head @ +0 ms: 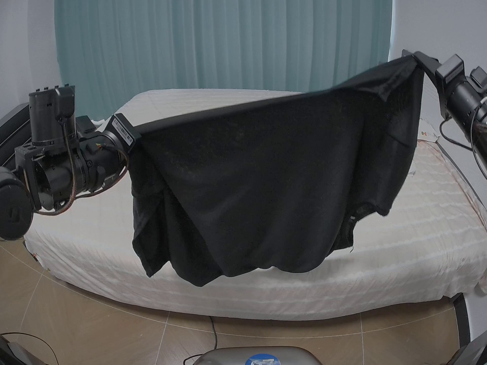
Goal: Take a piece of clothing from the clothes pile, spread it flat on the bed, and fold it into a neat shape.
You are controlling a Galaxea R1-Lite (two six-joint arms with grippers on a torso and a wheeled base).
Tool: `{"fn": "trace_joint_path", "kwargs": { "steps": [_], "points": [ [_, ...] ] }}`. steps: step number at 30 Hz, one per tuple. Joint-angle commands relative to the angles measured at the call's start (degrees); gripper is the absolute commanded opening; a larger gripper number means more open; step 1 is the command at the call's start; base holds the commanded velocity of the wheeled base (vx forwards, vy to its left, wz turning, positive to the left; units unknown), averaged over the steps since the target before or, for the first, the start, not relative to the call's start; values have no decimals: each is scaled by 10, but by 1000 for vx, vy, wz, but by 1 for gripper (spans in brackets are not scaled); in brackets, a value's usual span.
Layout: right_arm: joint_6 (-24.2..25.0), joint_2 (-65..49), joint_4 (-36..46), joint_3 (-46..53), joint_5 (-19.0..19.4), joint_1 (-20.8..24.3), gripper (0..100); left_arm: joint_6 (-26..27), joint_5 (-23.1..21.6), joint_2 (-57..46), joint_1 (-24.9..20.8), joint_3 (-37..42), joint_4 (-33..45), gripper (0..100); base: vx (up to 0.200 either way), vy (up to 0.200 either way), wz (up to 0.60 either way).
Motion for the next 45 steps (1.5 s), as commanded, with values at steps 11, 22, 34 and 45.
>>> {"fn": "trace_joint_path", "kwargs": {
  "steps": [11, 22, 34, 45],
  "points": [
    [-8, 236, -35, -133, -29, -5, 0, -9, -7, 165, 43, -139, 29, 0, 200, 0, 0],
    [-34, 348, -40, -212, -23, -22, 0, -9, -6, 301, 51, -223, 30, 0, 200, 0, 0],
    [-31, 502, -40, -316, -19, -26, 0, -10, -6, 410, 54, -254, 23, 0, 50, 0, 0],
    [-28, 553, -40, -324, -25, -32, 100, -62, -7, 455, 54, -273, 28, 100, 0, 0, 0]
  ]
}}
